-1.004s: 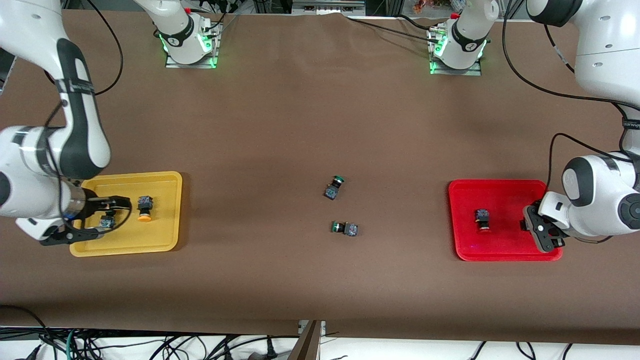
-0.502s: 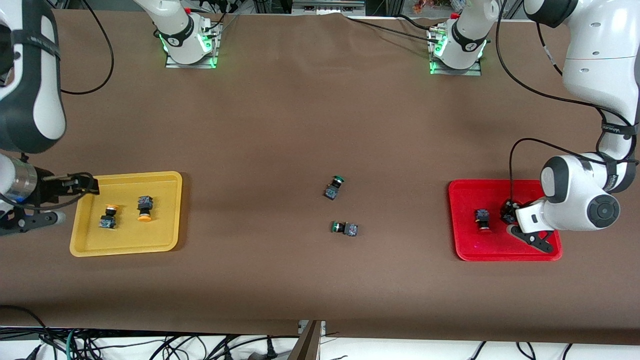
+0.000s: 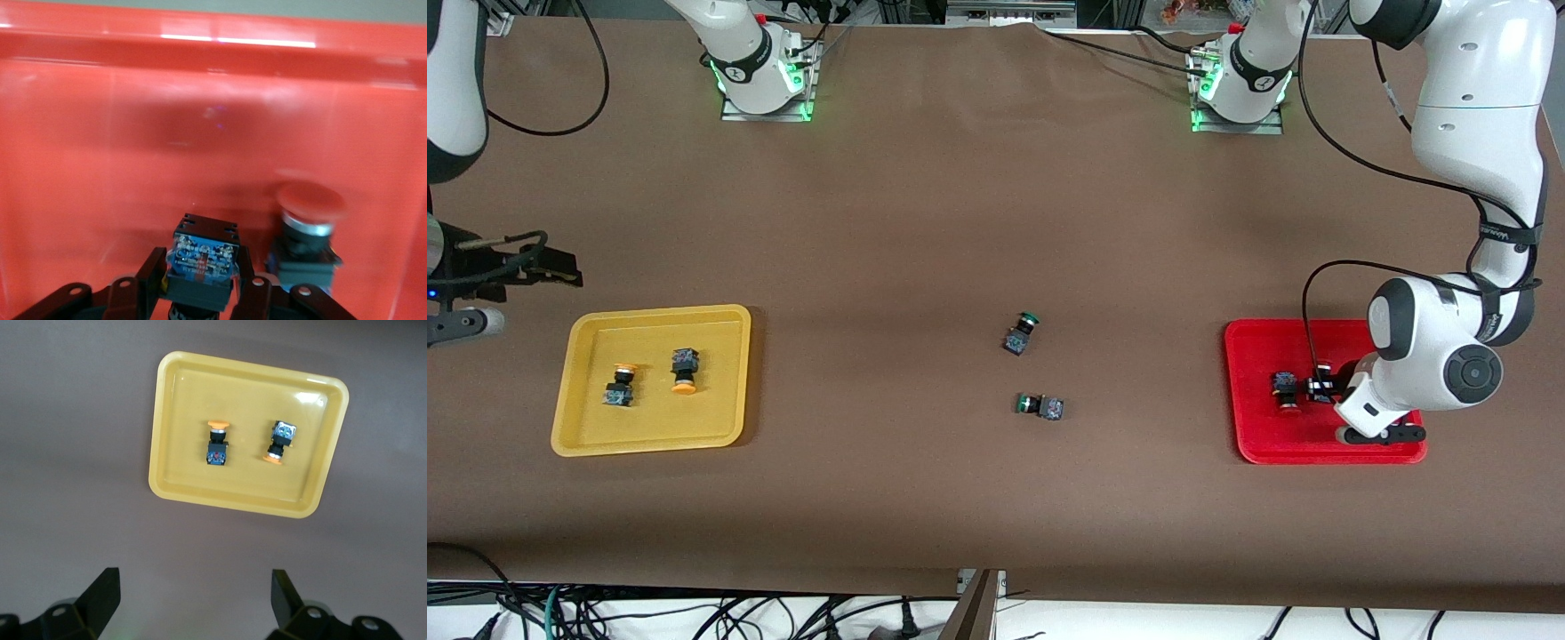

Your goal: Place red and yellow buttons in trays

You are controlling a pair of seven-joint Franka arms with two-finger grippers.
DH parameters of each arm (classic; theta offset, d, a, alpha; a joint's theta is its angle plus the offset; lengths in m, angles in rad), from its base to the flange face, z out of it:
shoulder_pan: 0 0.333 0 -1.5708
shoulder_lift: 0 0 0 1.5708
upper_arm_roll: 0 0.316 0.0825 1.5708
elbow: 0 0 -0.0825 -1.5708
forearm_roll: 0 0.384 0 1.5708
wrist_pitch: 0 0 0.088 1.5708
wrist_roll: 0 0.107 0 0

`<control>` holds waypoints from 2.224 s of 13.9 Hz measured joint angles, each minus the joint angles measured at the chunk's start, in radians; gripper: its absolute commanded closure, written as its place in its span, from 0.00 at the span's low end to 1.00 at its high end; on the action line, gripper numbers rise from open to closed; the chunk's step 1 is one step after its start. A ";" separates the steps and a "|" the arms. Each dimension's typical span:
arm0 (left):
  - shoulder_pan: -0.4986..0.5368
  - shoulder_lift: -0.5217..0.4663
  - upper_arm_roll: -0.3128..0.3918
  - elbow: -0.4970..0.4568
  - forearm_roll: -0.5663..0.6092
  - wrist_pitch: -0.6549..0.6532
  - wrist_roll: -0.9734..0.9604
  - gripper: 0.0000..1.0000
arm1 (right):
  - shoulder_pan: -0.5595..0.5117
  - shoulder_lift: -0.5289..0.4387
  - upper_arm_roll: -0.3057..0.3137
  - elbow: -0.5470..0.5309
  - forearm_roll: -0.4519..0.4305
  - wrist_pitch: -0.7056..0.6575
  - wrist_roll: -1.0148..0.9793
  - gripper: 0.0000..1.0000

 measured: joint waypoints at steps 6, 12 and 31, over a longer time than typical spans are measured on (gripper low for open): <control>0.014 0.019 0.023 -0.003 0.000 0.114 -0.100 0.00 | 0.002 -0.086 0.015 -0.065 0.000 0.044 0.048 0.00; 0.009 -0.090 0.009 0.028 0.000 0.000 -0.102 0.00 | 0.002 -0.220 0.016 -0.141 0.000 0.072 0.049 0.00; -0.087 -0.665 -0.099 0.023 -0.004 -0.633 0.023 0.00 | 0.002 -0.242 0.021 -0.202 0.000 0.020 0.077 0.00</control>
